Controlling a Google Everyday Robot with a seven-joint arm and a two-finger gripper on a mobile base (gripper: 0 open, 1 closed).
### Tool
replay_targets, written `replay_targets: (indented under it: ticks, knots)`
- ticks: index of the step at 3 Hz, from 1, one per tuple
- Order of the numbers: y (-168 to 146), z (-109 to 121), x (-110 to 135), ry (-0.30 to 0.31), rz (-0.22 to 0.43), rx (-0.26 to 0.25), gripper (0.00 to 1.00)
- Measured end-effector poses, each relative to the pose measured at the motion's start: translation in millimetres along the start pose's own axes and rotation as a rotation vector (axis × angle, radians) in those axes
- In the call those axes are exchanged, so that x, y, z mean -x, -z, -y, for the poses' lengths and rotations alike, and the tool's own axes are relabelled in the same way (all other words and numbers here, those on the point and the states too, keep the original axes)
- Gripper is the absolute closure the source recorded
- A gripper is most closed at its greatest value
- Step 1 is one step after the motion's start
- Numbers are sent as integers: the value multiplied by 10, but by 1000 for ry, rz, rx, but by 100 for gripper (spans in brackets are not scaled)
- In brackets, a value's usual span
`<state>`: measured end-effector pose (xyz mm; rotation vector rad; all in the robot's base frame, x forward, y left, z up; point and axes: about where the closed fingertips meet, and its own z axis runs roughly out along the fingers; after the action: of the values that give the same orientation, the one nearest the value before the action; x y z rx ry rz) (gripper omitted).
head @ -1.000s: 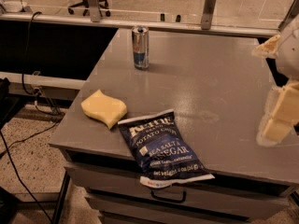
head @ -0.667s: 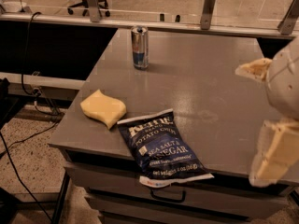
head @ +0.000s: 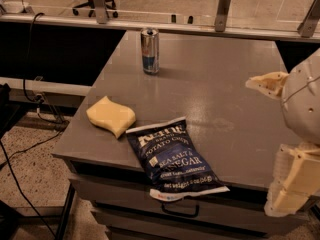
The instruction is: Move blue chip bag near redbull can
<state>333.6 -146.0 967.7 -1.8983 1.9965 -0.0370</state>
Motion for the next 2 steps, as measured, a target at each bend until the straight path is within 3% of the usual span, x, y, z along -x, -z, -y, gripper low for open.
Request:
replay_targets:
  ticks: [2]
  knots:
    - [-430, 63, 195, 10, 188, 53, 0]
